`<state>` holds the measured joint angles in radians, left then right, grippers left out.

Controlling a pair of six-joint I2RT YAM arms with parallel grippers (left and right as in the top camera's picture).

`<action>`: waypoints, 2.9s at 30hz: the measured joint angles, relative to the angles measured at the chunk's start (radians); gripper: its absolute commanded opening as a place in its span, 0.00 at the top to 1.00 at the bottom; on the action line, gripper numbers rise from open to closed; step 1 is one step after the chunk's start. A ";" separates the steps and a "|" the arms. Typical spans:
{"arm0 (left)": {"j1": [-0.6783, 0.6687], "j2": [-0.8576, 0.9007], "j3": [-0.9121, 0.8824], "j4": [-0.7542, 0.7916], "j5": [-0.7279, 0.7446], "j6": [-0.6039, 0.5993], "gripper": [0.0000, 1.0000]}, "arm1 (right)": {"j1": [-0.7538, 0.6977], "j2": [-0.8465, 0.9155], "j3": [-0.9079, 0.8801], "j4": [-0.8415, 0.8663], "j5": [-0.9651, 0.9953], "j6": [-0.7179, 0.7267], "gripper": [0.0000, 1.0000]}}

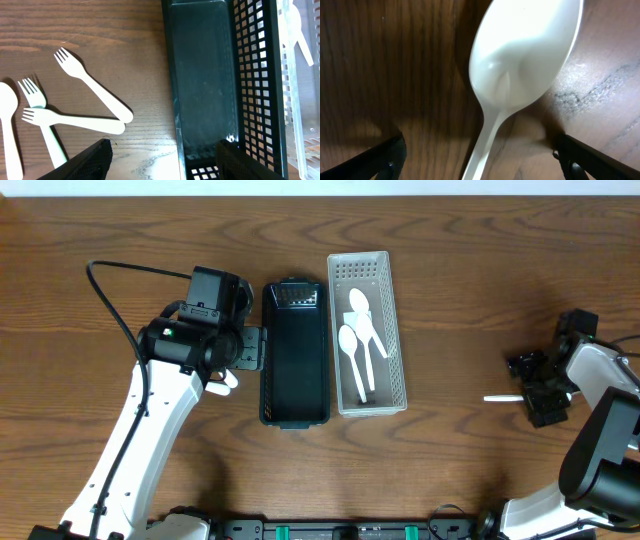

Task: Pack container
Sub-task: 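Move right gripper to the last spoon and grasp it, then lower the spoon into the white basket and open the right gripper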

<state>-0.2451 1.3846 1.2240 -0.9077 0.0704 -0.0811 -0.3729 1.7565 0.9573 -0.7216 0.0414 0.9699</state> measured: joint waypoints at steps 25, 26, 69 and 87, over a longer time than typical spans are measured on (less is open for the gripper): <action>0.000 0.000 0.000 0.000 0.000 0.000 0.31 | 0.000 -0.021 -0.029 0.023 0.019 -0.017 0.87; 0.000 0.000 0.000 0.000 0.000 0.000 0.31 | 0.000 -0.021 -0.029 0.023 0.019 -0.019 0.92; 0.000 0.000 0.000 -0.001 0.000 0.000 0.31 | 0.896 0.129 0.524 -0.209 -0.046 -0.455 0.99; 0.000 0.000 0.000 -0.001 0.000 0.000 0.31 | 0.903 0.246 0.521 -0.235 -0.114 -0.576 0.84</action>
<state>-0.2451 1.3846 1.2240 -0.9085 0.0704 -0.0811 0.5297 2.0022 1.4784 -0.9569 -0.0723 0.3939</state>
